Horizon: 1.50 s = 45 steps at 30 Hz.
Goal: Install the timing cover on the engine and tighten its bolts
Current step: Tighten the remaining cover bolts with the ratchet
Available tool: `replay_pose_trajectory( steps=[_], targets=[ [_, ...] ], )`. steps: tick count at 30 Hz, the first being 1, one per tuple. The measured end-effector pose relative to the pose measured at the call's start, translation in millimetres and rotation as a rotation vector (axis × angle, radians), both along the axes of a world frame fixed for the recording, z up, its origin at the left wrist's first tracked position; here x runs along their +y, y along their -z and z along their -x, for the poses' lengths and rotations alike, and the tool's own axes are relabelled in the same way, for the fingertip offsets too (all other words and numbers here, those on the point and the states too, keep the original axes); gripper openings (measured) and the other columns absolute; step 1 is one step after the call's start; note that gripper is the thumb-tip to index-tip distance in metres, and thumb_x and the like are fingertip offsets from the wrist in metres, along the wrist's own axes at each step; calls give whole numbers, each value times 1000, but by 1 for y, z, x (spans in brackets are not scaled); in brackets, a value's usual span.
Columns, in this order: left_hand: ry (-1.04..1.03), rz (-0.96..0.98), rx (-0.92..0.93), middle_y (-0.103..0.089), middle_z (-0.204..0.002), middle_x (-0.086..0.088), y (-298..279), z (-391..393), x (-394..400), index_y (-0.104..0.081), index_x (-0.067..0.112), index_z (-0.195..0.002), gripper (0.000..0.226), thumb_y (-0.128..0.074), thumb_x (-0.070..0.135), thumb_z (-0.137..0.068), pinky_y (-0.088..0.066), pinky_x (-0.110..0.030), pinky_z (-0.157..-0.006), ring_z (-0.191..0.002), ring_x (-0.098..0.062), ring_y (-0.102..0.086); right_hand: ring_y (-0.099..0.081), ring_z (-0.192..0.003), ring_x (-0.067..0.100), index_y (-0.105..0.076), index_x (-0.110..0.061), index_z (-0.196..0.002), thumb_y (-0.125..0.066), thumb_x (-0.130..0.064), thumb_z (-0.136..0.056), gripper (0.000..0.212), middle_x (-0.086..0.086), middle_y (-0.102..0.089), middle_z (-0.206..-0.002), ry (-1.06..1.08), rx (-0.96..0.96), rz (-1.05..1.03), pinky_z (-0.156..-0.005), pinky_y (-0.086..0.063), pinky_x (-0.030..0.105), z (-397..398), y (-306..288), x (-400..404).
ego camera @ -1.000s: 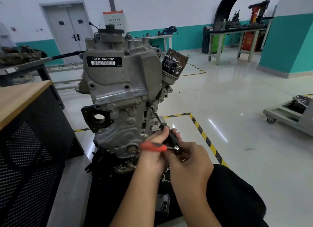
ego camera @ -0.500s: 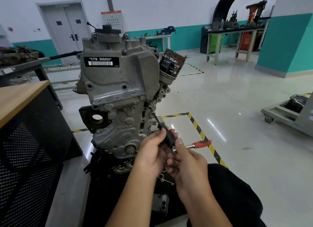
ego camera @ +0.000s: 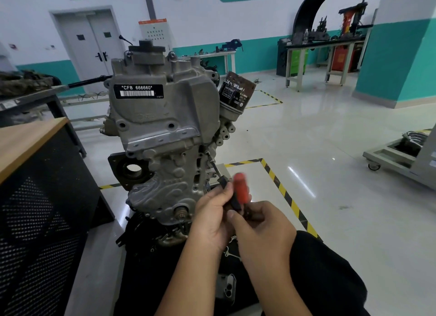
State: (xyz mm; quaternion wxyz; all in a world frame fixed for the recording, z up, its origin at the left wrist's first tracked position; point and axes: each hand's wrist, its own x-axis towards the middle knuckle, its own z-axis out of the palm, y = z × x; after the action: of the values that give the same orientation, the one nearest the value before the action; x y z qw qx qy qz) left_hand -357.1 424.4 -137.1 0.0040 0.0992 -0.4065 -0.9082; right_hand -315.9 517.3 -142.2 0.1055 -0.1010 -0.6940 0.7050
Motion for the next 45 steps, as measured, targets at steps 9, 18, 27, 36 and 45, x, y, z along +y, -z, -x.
replay_pose_trajectory(
  steps=[9,18,27,36,45],
  targets=[
    [31,-33,51,-71,-95,-22,0,-2,-1,-70,-3,-97,23,-70,13,-81,-64,-41,-74,-80,-30,-73,-68,-58,20,-71,-16,-77,-86,-22,-80,17,2,-71,-65,-70,-67,190,-58,-60,40,7,-4,11],
    [24,18,43,-72,-89,-21,3,0,-8,-71,-4,-94,20,-69,9,-79,-64,-37,-67,-73,-29,-73,-63,-51,9,-71,-12,-78,-81,-20,-84,15,0,-70,-64,-153,-128,407,-51,-51,22,8,-3,13],
    [37,64,49,-75,-95,-21,4,-1,-5,-76,3,-90,15,-63,9,-89,-61,-35,-57,-72,-28,-73,-59,-49,12,-77,-9,-77,-79,-21,-88,16,-1,-65,-57,-224,-169,589,-45,-49,22,8,-3,15],
    [57,86,29,-75,-95,-20,3,-4,-8,-78,7,-88,15,-69,17,-84,-57,-32,-48,-71,-27,-73,-52,-48,11,-79,-7,-86,-78,-23,-87,17,8,-64,-69,-317,-291,915,-43,-45,23,5,-6,13],
    [55,-78,2,-73,-94,-16,-1,-5,-5,-75,7,-95,22,-77,21,-78,-62,-43,-74,-84,-30,-72,-58,-47,11,-75,-11,-87,-82,-30,-84,20,6,-69,-66,-281,-209,701,-43,-48,23,0,-5,1]
  ],
)
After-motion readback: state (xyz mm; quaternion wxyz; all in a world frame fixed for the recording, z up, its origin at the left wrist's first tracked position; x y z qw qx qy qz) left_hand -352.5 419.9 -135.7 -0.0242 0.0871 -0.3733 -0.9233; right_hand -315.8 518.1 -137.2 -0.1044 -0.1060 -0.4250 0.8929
